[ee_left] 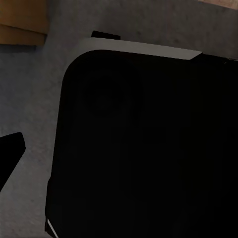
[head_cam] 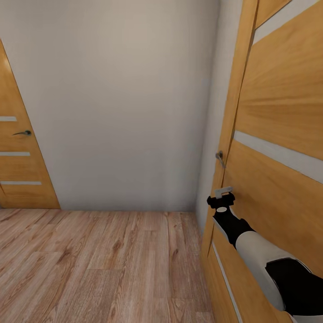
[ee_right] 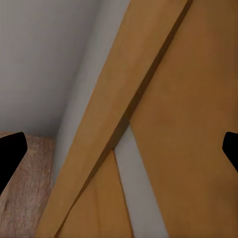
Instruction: Move the two storage containers from the living room to the garage. In the garage, place one container on the floor and stack the other container on top of it (either order is fine).
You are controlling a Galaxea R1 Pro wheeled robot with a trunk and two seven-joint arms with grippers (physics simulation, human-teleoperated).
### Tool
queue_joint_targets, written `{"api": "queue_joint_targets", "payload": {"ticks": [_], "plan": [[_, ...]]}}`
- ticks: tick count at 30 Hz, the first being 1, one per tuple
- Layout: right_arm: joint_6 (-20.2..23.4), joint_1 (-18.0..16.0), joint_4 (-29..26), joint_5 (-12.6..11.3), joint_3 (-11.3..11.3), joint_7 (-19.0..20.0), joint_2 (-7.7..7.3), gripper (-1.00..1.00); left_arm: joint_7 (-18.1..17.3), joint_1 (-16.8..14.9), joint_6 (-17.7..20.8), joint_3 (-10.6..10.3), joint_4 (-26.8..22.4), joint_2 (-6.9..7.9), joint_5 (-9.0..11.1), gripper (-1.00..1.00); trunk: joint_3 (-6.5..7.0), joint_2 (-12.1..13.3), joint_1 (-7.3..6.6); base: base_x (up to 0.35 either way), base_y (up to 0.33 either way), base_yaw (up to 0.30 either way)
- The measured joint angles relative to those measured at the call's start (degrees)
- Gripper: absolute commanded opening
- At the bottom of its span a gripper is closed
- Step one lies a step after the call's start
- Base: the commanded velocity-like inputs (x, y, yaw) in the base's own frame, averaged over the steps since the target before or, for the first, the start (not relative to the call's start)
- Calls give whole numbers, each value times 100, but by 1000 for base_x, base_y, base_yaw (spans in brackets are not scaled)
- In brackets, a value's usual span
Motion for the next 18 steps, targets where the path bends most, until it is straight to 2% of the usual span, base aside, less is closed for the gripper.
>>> {"api": "queue_joint_targets", "payload": {"ticks": [18], "plan": [[-3, -1, 7, 6, 7, 8, -3, 100, -1, 0, 0, 0, 0, 0, 0, 100, 0, 0, 0, 0, 0, 0]]}}
